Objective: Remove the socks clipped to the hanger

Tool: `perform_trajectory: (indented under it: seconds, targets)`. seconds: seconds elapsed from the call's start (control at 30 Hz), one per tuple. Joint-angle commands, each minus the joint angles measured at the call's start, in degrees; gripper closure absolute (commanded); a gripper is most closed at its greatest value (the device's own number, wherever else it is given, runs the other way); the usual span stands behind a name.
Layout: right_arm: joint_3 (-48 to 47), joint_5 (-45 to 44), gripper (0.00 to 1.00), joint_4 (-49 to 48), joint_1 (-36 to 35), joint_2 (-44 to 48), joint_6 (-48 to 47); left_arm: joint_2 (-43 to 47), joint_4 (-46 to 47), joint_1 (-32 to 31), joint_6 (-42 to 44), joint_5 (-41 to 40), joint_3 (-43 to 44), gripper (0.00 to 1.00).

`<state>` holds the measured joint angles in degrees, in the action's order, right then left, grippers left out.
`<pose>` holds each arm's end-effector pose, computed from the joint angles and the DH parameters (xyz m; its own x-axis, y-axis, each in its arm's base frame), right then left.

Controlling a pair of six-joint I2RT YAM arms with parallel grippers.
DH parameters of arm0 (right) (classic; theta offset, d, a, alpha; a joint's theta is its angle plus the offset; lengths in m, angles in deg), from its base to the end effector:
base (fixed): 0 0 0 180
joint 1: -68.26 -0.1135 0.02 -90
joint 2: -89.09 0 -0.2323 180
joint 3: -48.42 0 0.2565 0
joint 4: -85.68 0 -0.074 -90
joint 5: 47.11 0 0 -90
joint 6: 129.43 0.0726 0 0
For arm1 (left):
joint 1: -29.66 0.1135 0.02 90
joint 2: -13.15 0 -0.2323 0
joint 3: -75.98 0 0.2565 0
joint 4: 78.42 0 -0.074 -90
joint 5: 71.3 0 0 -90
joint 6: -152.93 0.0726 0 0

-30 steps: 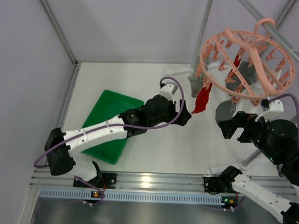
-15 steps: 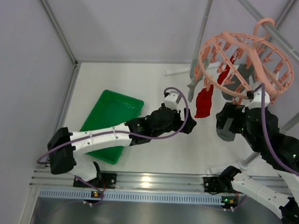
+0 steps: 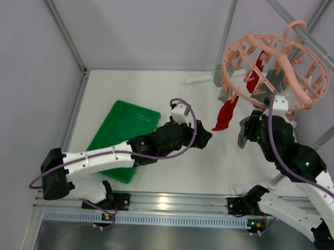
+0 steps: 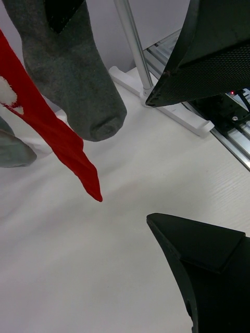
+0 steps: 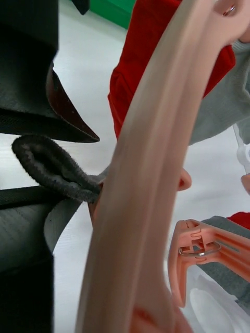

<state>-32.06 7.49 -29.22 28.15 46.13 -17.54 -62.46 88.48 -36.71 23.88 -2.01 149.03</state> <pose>0.1582 0.0783 0.3664 -0.3779 0.0790 -0.9225 0.0091 0.9966 0.0816 0.1659 -0.3151 0.2888 -0.5379 -0.2407 -0.8079 0.4913 0.6892 -0.5325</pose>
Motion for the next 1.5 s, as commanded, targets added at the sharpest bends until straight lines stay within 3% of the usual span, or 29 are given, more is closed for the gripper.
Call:
perform_trajectory:
  seconds: [0.0, 0.2, 0.37, 0.57, 1.03, 1.17, 1.33, 1.43, 1.47]
  targets:
    - [0.9, -2.8, 0.75, -6.1, -0.9, -0.1, -0.9, 1.0, 3.4, -1.0, 0.4, -1.4, -0.7, 0.14]
    - [0.7, -0.6, 0.99, -6.0, -0.8, -1.6, 1.1, -1.0, 3.4, -3.4, 4.7, -4.9, 0.8, 0.12]
    - [-1.3, 4.5, 1.00, -3.9, -0.8, -3.3, 6.3, -5.0, 4.7, -11.0, 14.0, -14.9, 6.3, 0.05]
    - [-3.3, 9.4, 1.00, -1.3, -0.8, -4.2, 12.8, -15.7, 4.7, -16.5, 21.5, -24.7, 15.0, 0.01]
    - [-5.6, 15.8, 1.00, 0.6, -0.9, -1.3, 19.1, -22.0, 8.9, -16.6, 25.7, -34.9, 18.2, 0.02]
    - [-5.7, 16.1, 1.00, 1.1, -0.9, -0.5, 19.4, -23.7, 8.9, -16.0, 25.8, -33.5, 19.5, 0.02]
    - [-5.9, 16.1, 1.00, 1.5, -0.8, -0.2, 19.7, -24.4, 10.0, -14.1, 23.9, -30.3, 19.5, 0.07]
    - [-5.8, 16.0, 1.00, 1.7, -0.8, 0.4, 19.7, -24.5, 10.6, -13.4, 23.7, -29.2, 19.3, 0.21]
    - [-5.7, 16.1, 1.00, 1.6, -0.8, 0.5, 19.7, -24.4, 10.7, -13.2, 24.4, -28.7, 19.4, 0.36]
